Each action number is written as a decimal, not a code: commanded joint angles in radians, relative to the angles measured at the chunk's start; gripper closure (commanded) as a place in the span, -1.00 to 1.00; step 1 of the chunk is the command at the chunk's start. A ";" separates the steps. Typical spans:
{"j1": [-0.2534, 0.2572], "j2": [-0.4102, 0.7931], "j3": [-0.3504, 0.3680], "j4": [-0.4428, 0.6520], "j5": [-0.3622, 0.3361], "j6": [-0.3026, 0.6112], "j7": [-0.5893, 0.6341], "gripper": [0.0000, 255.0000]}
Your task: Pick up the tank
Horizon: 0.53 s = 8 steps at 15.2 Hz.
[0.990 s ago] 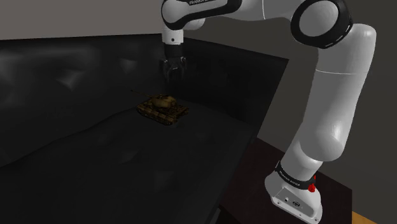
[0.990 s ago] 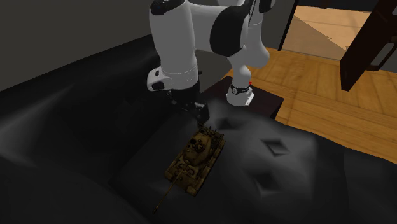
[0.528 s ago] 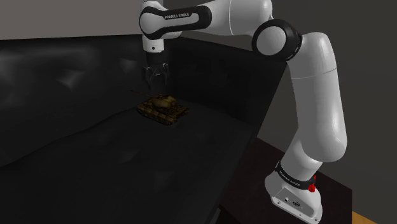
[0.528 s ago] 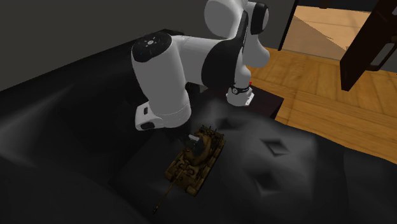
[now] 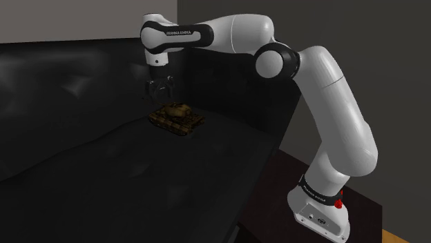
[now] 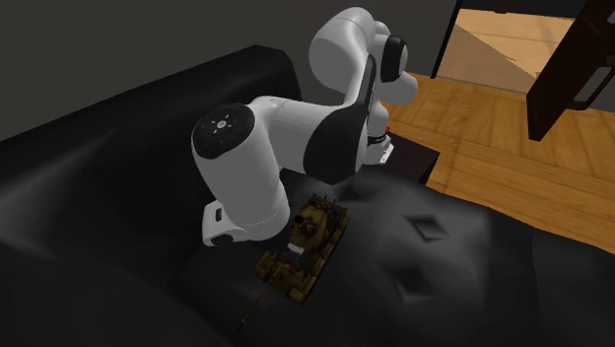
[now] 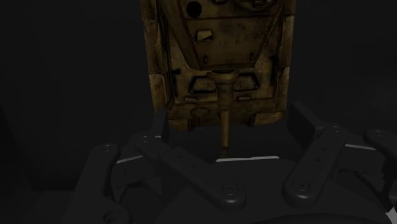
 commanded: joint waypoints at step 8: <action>0.000 0.007 0.000 -0.037 -0.001 0.045 0.002 1.00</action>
